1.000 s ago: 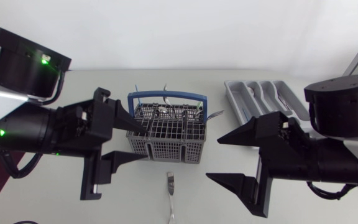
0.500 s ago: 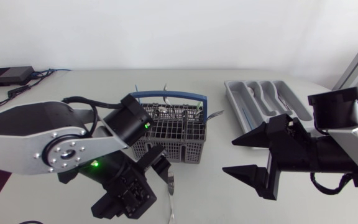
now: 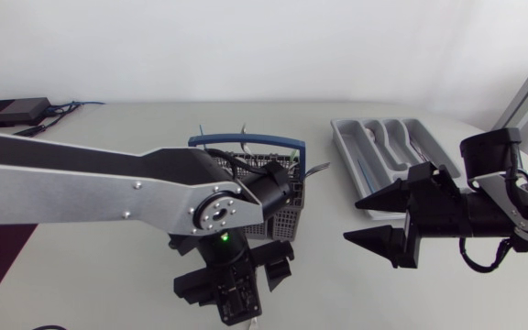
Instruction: Unload the cutlery basket into the drawer organizer.
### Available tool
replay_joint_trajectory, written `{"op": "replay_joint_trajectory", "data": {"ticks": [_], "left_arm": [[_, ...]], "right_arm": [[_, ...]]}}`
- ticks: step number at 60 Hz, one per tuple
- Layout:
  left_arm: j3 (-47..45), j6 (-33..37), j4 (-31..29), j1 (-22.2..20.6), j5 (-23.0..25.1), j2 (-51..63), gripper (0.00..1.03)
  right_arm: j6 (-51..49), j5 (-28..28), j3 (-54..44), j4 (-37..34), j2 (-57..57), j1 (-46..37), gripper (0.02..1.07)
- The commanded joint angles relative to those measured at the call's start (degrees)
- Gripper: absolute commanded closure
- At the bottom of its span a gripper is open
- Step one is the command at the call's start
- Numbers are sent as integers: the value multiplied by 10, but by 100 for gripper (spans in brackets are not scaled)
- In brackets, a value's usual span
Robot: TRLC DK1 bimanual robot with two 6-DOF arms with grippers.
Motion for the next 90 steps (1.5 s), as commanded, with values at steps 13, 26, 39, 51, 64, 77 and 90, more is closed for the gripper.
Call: {"op": "replay_joint_trajectory", "data": {"ticks": [13, 26, 39, 51, 64, 77, 90], "left_arm": [[18, 57, -16, -34, -34, 59, 12], [5, 56, 21, -39, -46, 79, 21], [-7, 50, 26, -47, -46, 91, 44], [-20, 48, 26, -51, -46, 98, 66], [-20, 3, 40, -59, -46, 107, 77], [67, -110, -6, -66, -44, 159, 81], [168, -252, -27, -67, -44, 227, 82]], "right_arm": [[-36, -14, 10, 1, 31, -25, 7], [-42, -16, 7, -9, 25, -28, 7], [-49, -17, 7, -21, 21, -31, 7], [-56, -19, 8, -34, 14, -38, 7], [-62, -19, -2, -41, 4, -45, 7], [-71, -22, -6, -52, -5, -53, 7], [-87, -30, -13, -64, -9, -75, 7]]}}
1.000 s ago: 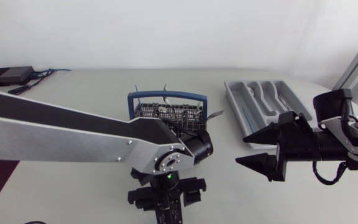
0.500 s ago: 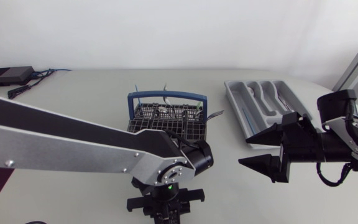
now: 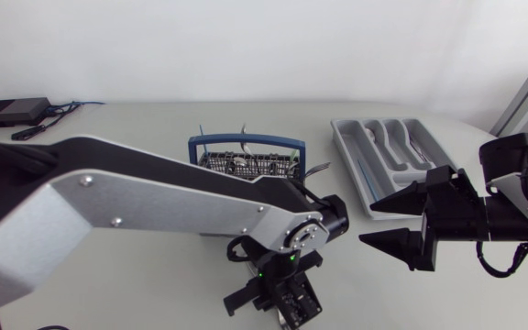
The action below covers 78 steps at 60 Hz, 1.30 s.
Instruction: Unload the cutlery basket into the drawer organizer.
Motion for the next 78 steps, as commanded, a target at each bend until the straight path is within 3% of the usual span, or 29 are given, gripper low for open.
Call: {"op": "replay_joint_trajectory", "data": {"ticks": [1, 13, 24, 39, 51, 65, 78], "left_arm": [[37, -72, -2, -6, 1, 44, 82], [108, -211, -10, -25, 5, 87, 82], [191, -330, -59, -30, 19, 136, 82], [350, -501, -125, 2, 52, 219, 82], [354, -583, -123, 16, 69, 216, 82], [333, -712, -69, 24, 88, 187, 77], [323, -786, -44, 36, 109, 175, 75]], "right_arm": [[-19, -8, -14, -9, -6, -12, 7], [-41, -13, -14, -24, -8, -52, 7], [-52, -21, -3, -24, -11, -135, 7], [-73, -36, -6, -43, -18, -191, 7], [-74, -37, -7, -56, -35, -189, 7], [-70, -34, -21, -69, -77, -184, 7], [-70, -31, -30, -93, -116, -184, 7]]}}
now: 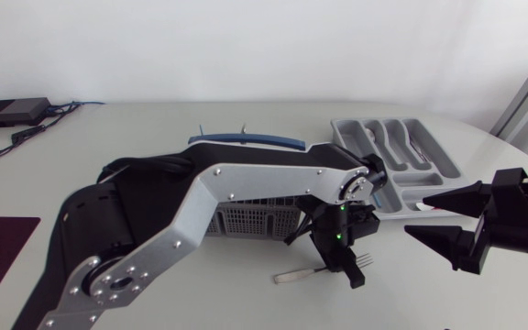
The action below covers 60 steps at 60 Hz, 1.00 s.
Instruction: Unload the cutlery basket into the drawer organizer.
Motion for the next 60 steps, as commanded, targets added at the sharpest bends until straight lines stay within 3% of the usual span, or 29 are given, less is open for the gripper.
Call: {"op": "replay_joint_trajectory", "data": {"ticks": [1, 10, 15, 32, 41, 60], "left_arm": [[-15, -37, 0, 7, 11, -23, 75], [-28, -50, 1, 7, 11, -47, 68], [-51, -48, 10, 10, 12, -82, 53], [-146, 27, 41, 25, -21, -148, 50], [-236, 83, 101, 8, -28, -205, 50], [-418, 237, 288, -14, -133, -273, 47]], "right_arm": [[-10, 1, -18, -13, -18, 2, 7], [-13, 2, -23, -38, -40, 2, 7], [-14, 6, -29, -52, -62, 7, 7], [-6, 46, -70, -76, -112, 77, 7], [10, 57, -78, -76, -124, 105, 7], [16, 103, -99, -44, -123, 161, 7]]}}
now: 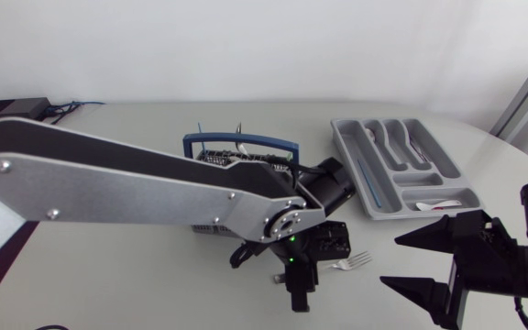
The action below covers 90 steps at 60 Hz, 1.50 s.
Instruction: Unload the cutlery basket into the drawer organizer.
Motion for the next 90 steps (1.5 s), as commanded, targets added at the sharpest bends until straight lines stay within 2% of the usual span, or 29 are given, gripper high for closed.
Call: {"op": "replay_joint_trajectory", "data": {"ticks": [1, 5, 12, 24, 43, 56, 74, 81, 90], "left_arm": [[-53, 61, 46, -1, -33, -14, 47], [-78, 88, 85, 0, -56, -12, 47], [-112, 120, 134, 7, -70, -12, 47], [-134, 156, 154, 30, -72, -10, 47], [-181, 173, 167, 19, -72, -18, 48], [-195, 170, 166, -6, -70, -20, 48], [-191, 159, 162, -45, -61, -16, 48], [-184, 151, 158, -59, -61, -5, 48], [-179, 155, 158, -49, -62, -1, 47]], "right_arm": [[4, 18, -23, 24, 3, 18, 7], [4, 33, -31, 48, 18, 29, 7], [5, 58, -47, 97, 60, 45, 7], [0, 107, -54, 204, 175, 65, 7], [-9, 169, -53, 356, 336, 82, 7], [11, 192, -37, 424, 394, 103, 7], [43, 206, 26, 451, 448, 127, 7], [62, 223, 42, 484, 480, 148, 7], [78, 236, 53, 496, 473, 162, 7]]}}
